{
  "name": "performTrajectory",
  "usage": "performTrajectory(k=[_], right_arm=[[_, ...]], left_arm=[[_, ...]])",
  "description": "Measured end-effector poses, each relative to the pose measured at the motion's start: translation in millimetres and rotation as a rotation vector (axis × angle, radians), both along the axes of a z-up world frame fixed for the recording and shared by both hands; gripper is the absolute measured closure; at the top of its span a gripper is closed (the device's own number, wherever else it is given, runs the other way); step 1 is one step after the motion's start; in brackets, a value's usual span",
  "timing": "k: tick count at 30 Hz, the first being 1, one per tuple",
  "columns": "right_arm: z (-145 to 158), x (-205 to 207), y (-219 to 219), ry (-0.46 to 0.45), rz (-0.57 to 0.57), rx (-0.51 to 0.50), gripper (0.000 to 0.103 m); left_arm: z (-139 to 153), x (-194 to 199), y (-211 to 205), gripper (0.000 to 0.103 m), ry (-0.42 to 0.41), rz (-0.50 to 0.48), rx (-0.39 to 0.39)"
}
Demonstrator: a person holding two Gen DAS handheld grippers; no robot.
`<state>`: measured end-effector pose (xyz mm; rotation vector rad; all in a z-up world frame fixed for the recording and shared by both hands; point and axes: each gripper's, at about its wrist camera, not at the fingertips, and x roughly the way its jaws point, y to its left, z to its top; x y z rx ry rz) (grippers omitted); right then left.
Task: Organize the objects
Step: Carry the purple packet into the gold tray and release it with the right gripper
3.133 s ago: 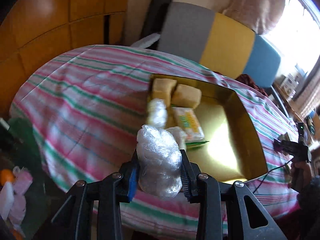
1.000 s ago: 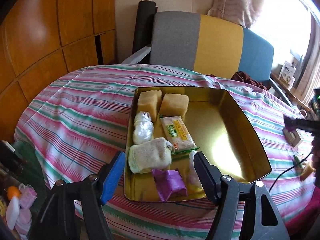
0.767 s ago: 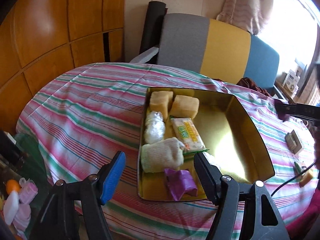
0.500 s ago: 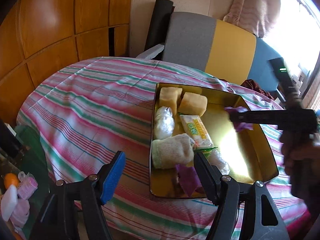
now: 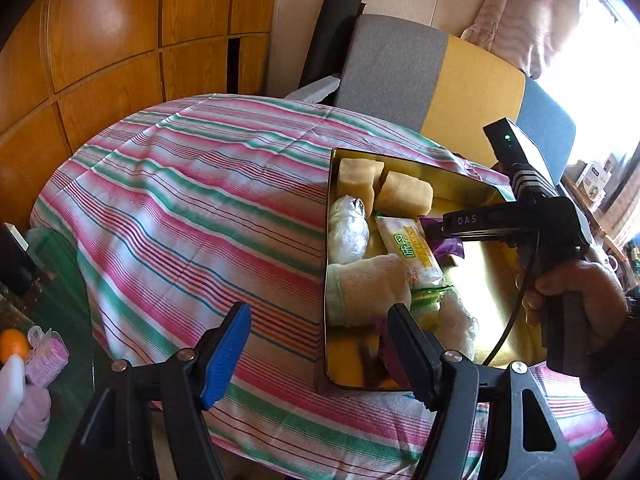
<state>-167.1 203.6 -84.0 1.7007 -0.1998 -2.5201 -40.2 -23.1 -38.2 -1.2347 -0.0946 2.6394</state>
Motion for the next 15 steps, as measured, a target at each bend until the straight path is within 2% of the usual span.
performTrajectory(k=[5,15], right_arm=[[17,18,13,0.056,-0.030,-0.045,0.064],[60,92,47,0.181,-0.049,-0.060,0.062]], left_arm=[[3,0,1,0.032,0.009,0.006,-0.003],[16,9,9,0.031,0.050,-0.012,-0.026]])
